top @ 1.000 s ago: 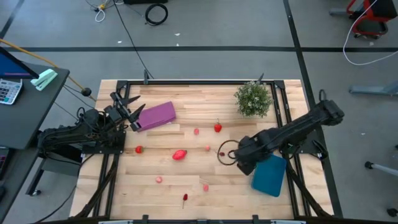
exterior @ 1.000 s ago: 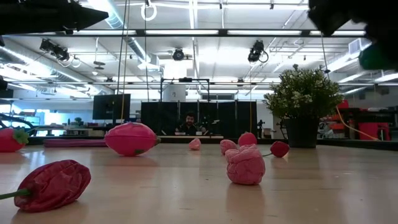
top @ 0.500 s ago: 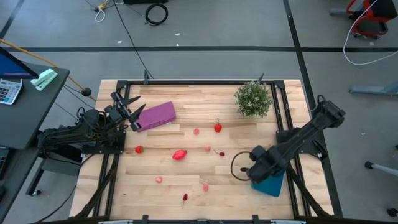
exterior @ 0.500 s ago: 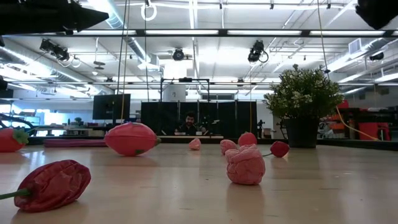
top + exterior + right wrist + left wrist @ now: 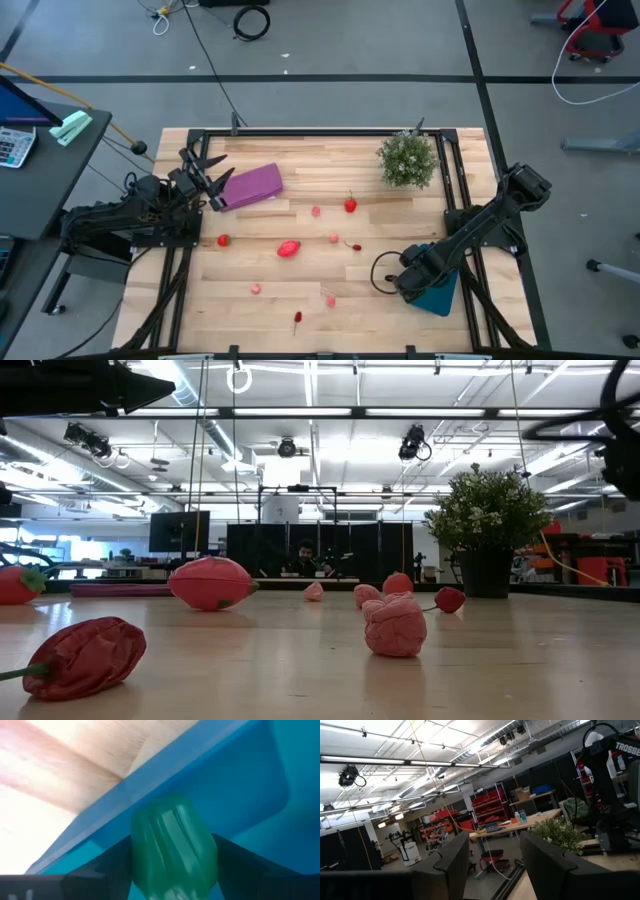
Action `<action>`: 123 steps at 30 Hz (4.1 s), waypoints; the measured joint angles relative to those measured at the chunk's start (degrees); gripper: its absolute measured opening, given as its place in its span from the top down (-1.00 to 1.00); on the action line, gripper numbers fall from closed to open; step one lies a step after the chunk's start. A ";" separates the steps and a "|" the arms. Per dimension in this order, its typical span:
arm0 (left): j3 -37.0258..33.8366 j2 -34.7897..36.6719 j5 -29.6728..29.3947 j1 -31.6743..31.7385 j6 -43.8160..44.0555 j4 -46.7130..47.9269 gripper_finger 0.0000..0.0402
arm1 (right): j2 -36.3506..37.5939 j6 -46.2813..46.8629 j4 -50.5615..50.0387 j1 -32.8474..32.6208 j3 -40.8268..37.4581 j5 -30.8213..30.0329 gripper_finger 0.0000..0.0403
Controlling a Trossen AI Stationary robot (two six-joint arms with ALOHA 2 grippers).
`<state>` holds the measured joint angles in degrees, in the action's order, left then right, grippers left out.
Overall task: Pick and placing Produce into tupperware
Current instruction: Put the green bell pepper into the blue bin, then put the red dragon fruit into the blue bin
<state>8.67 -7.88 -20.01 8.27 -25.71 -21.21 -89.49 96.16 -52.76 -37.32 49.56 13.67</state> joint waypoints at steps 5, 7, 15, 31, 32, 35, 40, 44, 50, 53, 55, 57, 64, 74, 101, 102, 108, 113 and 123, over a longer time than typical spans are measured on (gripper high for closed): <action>0.00 0.00 0.02 0.00 0.01 0.15 0.11 | 0.76 0.29 3.86 0.02 -4.02 0.54 -0.20; 0.00 0.00 0.00 0.00 -0.05 0.13 0.10 | 0.76 0.10 5.38 0.02 -4.69 0.64 -0.20; 0.00 0.00 0.00 0.00 -0.31 0.13 0.10 | 0.78 -2.34 6.37 0.02 -4.90 0.36 -0.21; 0.00 0.00 0.00 0.00 -0.40 0.07 0.12 | 0.78 -3.22 5.68 0.02 -2.44 7.55 -0.31; 0.00 0.00 0.00 0.02 -0.40 0.07 0.12 | 0.78 -3.23 5.67 0.02 -2.31 7.52 -0.31; 0.00 0.00 0.00 0.01 -0.40 0.07 0.11 | 0.78 -3.21 5.69 0.02 -2.12 7.45 -0.31; 0.00 0.00 0.00 0.02 -0.40 0.07 0.11 | 0.78 -3.25 5.67 0.02 -2.12 7.43 -0.31; 0.00 0.00 0.00 0.00 -0.40 0.07 0.12 | 0.78 -3.21 5.72 0.02 -2.12 4.87 -0.32; 0.00 0.00 0.00 0.01 -0.40 0.09 0.10 | 0.78 -6.30 5.70 0.09 -2.10 1.89 -0.36; 0.00 0.00 0.00 0.01 -0.40 0.09 0.11 | 0.78 -6.42 5.69 0.07 -2.10 2.09 -0.39; 0.00 0.00 0.02 0.00 -0.40 0.09 0.12 | 0.78 -6.88 5.69 0.07 -2.10 2.12 -0.41; 0.00 0.00 0.00 0.02 -0.40 0.09 0.12 | 0.78 -8.10 5.56 0.07 -2.10 2.12 -0.43; 0.00 0.00 0.00 0.02 -0.44 0.09 0.10 | 0.78 -9.11 2.46 0.07 -2.10 5.53 -0.50; 0.00 0.00 0.00 0.00 -0.49 0.07 0.11 | 0.78 -7.50 2.50 0.17 0.43 12.76 -0.49; 0.00 0.00 0.00 0.01 -0.45 0.07 0.14 | 0.66 -18.16 2.47 4.19 17.50 -37.34 -0.37; 0.00 0.00 0.00 0.01 -0.45 0.07 0.14 | 0.39 -20.18 2.57 5.50 17.50 -37.57 -0.37; 0.00 0.00 0.00 0.02 -0.44 0.07 0.14 | -4.15 -29.59 5.62 14.42 17.48 -37.54 -0.36; -0.02 0.00 0.02 0.02 -0.09 0.63 0.14 | -8.12 -33.71 9.41 20.55 17.48 -37.31 -0.33; 3.11 -0.91 4.22 -0.28 16.84 1.49 0.12 | -7.70 -34.97 9.54 26.85 17.46 -37.07 -0.29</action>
<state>11.78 -8.79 -15.79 7.99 -8.87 -19.72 -97.18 61.19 -43.22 -10.47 67.02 -23.40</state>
